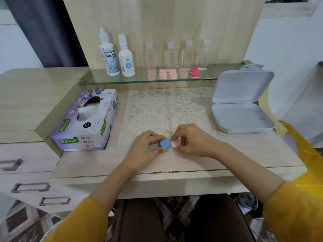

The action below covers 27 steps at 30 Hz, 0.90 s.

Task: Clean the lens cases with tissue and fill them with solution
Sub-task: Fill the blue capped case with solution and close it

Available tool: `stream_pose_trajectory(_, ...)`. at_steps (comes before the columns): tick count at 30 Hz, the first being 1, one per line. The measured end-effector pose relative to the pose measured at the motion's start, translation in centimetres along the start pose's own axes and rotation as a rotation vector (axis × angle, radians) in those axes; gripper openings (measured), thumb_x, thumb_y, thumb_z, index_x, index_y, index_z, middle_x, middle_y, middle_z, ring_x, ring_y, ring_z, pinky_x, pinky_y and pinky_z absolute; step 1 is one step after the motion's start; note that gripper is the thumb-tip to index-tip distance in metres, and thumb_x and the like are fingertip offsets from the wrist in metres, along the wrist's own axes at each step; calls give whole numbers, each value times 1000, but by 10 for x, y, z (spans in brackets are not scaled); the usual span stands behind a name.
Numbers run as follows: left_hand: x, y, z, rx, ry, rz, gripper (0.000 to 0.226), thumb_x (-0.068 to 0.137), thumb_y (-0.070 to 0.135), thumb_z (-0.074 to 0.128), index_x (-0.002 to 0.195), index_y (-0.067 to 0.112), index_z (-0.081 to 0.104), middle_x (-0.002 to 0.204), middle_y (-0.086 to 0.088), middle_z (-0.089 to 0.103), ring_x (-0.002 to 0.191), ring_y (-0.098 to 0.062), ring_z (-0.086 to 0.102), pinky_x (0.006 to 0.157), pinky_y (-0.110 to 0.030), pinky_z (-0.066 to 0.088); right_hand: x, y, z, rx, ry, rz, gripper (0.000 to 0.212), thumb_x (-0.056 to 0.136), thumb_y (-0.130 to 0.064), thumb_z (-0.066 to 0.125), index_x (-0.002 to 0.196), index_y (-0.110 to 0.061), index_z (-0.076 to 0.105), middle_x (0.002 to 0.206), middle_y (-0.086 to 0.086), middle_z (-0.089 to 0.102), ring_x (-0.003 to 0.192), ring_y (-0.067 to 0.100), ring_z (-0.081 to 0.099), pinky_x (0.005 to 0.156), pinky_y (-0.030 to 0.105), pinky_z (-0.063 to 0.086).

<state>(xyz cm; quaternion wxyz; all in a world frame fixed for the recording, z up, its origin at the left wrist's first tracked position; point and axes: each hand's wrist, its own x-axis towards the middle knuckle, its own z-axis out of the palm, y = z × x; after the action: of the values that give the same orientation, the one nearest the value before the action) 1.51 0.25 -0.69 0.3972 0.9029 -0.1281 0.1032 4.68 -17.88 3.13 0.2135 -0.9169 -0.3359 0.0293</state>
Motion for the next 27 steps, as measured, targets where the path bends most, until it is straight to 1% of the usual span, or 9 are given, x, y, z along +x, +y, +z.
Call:
stream_pose_trajectory(4,4,-1,-7,-37,-32,-31,39,73,17,76,111,16,66,97,5,58,87,-4,54,78,-5,39,-2,2,-7,19,13,30,21,77,-10,64,98,-8,68,90,3,59,71,8,49,68,16,40)
stream_pose_trajectory(8,19,-4,-11,65,19,3,35,78,22,72,111,16,66,103,2,57,92,-9,55,85,-14,43,-2,10,-26,58,94,108,24,78,-10,67,102,-7,65,88,0,57,69,11,53,67,15,41)
stream_pose_trajectory(10,32,-5,-9,142,18,0,36,81,26,69,115,16,64,112,1,55,104,-13,52,95,-22,38,2,15,-43,53,152,140,21,79,-11,67,100,-6,67,88,2,60,66,10,54,69,19,44)
stream_pose_trajectory(12,46,-6,-6,197,1,13,40,82,30,66,119,15,61,118,1,53,113,-14,47,97,-18,29,8,22,-64,64,232,173,18,80,-11,67,96,-6,68,81,-1,60,62,6,55,68,19,46)
stream_pose_trajectory(16,70,-13,1,276,-63,5,49,84,39,61,128,18,53,131,2,47,122,-14,39,100,-17,22,23,38,-112,49,380,225,10,78,-10,67,87,-5,69,69,-1,62,51,0,51,56,8,39)
stream_pose_trajectory(18,79,-20,4,307,-101,-5,52,84,42,60,131,20,50,137,2,43,127,-14,33,104,-20,21,33,48,-132,-4,446,231,13,78,-12,68,88,-4,70,72,0,62,53,1,46,54,11,35)
stream_pose_trajectory(20,86,-27,6,316,-131,-4,55,85,45,58,133,22,48,141,3,39,131,-14,28,107,-22,18,43,58,-148,-59,491,249,16,78,-17,69,90,-7,72,80,3,66,54,1,44,61,19,37)
stream_pose_trajectory(23,88,-34,8,314,-131,26,58,83,54,53,133,25,47,144,5,36,132,-12,24,106,-17,14,54,69,-163,-118,468,303,16,78,-23,69,91,-13,72,87,1,69,56,3,47,64,22,38)
stream_pose_trajectory(27,87,-37,10,292,-100,43,82,66,73,27,132,28,48,143,10,36,131,-8,24,103,-14,13,74,82,-172,-188,404,398,19,77,-27,70,91,-14,72,89,1,68,82,18,60,72,30,48)
